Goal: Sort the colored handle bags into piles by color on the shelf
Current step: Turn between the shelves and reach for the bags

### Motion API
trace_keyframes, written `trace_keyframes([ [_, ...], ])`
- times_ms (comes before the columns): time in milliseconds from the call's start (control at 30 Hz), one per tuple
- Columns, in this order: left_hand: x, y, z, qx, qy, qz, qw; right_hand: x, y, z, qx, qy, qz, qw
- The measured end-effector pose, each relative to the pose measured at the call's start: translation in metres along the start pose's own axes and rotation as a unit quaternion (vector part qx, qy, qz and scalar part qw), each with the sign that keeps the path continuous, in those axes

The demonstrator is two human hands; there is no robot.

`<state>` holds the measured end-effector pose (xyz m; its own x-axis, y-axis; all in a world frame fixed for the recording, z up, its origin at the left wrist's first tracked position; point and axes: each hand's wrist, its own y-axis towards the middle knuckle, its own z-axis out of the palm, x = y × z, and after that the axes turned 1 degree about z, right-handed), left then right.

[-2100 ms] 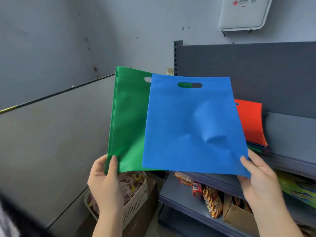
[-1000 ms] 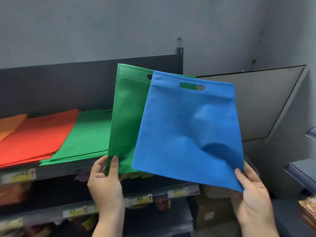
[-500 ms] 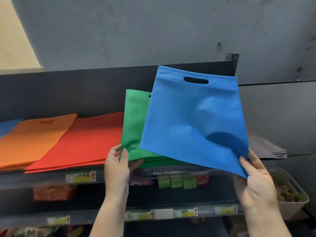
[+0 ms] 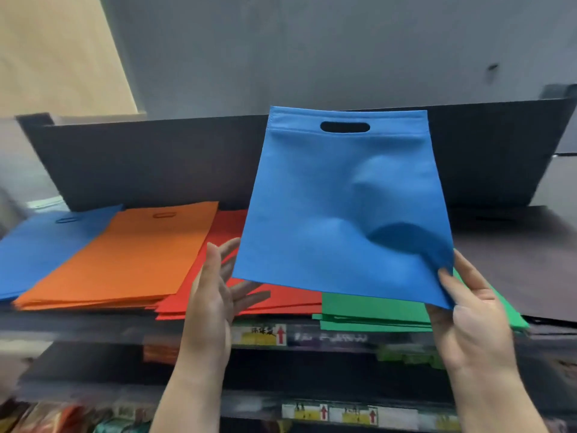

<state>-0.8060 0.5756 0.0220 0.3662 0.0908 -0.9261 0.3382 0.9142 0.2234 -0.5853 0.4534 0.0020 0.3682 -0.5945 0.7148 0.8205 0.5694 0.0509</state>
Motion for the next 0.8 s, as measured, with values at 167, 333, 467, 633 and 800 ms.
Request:
trace_keyframes([
  [167, -0.018, -0.004, -0.043, -0.013, 0.029, 0.031, 0.999, -0.041, -0.002, 0.042, 0.06, -0.014, 0.031, 0.998],
  [333, -0.023, -0.009, -0.087, -0.16, 0.086, 0.065, 0.981, -0.078, -0.011, 0.088, 0.124, -0.024, 0.107, 0.986],
  [467, -0.029, -0.021, -0.132, -0.246, 0.122, 0.104, 0.956, -0.111, -0.03, 0.127, 0.198, -0.047, 0.123, 0.971],
  [633, -0.041, -0.025, -0.2, -0.34, 0.146, 0.141, 0.918, -0.159, -0.057, 0.172, 0.3, -0.085, 0.113, 0.943],
  [800, -0.057, -0.01, -0.282, -0.387, 0.196, 0.17, 0.885, -0.213, -0.084, 0.226, 0.346, -0.145, 0.076, 0.924],
])
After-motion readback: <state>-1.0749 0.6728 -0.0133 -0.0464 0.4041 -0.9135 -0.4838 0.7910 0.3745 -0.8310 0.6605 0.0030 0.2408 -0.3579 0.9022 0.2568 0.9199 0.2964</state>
